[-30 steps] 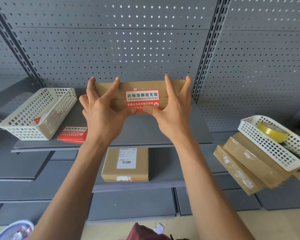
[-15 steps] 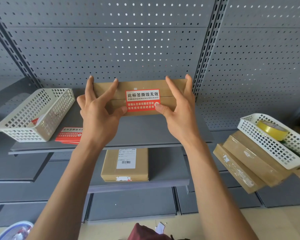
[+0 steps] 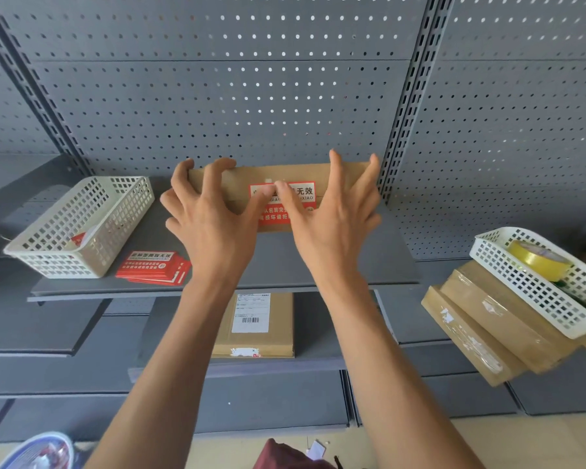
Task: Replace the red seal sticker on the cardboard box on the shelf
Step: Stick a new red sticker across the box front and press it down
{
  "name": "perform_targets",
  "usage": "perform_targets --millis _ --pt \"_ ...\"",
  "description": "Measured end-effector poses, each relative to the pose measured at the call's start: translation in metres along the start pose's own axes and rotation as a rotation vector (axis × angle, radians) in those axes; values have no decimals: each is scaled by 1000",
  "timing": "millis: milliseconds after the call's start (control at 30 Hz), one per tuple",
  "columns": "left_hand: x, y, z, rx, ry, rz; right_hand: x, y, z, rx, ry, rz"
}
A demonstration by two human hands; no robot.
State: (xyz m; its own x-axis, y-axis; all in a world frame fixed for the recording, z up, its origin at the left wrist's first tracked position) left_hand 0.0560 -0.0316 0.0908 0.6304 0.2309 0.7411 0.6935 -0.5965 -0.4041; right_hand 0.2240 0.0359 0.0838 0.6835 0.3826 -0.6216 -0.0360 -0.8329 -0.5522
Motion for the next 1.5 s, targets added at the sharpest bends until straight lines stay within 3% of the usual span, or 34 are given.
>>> perform_targets --millis 700,867,1133,1333,1500 --pt "-10 4 1 -11 62 31 18 -1 -3 80 -92 -8" --pt "-9 7 0 31 149 -37 16 5 -2 93 -156 53" --pt "-7 4 5 52 87 -26 10 7 6 78 -51 39" --pt "-16 2 5 32 126 2 18 4 3 109 -105 32" --pt "-17 -4 2 -39 64 54 19 1 -1 36 -115 -47"
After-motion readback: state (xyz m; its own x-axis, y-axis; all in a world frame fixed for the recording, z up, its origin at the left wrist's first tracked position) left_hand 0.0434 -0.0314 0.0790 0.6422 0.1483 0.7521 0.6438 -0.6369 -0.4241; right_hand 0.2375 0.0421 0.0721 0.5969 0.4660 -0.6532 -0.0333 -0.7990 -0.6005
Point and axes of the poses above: each hand's wrist, its own y-axis away from the middle knuckle, its own z-axis out of the palm, x = y × z, the point moved 7 cm from there along -y, towards the middle knuckle, and after that the axes turned 6 degrees about -z, right-handed, at the moved point
